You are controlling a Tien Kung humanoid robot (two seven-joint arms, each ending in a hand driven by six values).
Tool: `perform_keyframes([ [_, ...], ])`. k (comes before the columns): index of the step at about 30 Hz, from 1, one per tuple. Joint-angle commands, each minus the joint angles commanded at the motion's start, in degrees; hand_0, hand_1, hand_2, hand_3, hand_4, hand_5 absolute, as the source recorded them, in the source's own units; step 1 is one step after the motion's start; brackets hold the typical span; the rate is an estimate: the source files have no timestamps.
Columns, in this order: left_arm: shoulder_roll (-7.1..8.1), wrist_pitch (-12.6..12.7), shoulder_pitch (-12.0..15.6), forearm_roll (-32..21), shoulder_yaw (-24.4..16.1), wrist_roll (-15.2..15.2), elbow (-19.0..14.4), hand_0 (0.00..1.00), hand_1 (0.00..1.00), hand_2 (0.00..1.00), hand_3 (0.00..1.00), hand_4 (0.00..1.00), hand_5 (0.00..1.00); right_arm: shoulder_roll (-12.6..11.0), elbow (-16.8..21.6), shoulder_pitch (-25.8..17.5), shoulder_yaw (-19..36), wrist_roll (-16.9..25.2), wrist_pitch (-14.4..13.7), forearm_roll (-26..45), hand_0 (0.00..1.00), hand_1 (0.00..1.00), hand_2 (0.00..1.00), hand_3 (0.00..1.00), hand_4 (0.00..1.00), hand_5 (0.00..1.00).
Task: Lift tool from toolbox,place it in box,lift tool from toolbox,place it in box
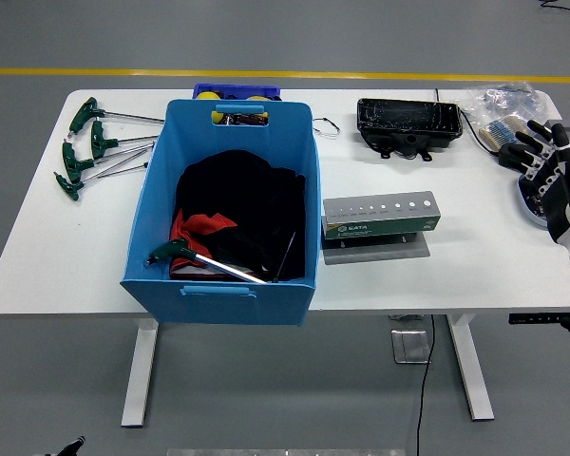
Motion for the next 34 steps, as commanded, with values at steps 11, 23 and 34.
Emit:
perform_keyframes([
  [11, -0.51, 0.3, 0.5, 2.9, -3.2, 0.8, 0.0, 0.776, 0.828, 0.794, 0.721, 0.727, 0.664, 0.3, 3.0, -1.3, 1.8, -3.9, -0.1, 0.6, 0.776, 0.739, 0.786, 0.823, 0.998, 0.973],
  [23, -0.59, 0.2, 1.3, 0.2, -0.5, 0.5, 0.0, 0.778, 0.825, 0.793, 0.723, 0.727, 0.664, 2.3, 0.7, 0.1, 1.6, -4.2, -0.3, -0.4, 0.778, 0.737, 0.786, 0.826, 0.998, 0.977],
  [34, -0.57, 0.2, 1.2, -1.1, 0.7, -0.2, 0.0, 0.778, 0.825, 0.794, 0.723, 0.727, 0.664, 2.8, 0.2, 0.6, 1.1, -3.9, -0.2, -0.8, 0.777, 0.735, 0.786, 0.825, 0.998, 0.985],
])
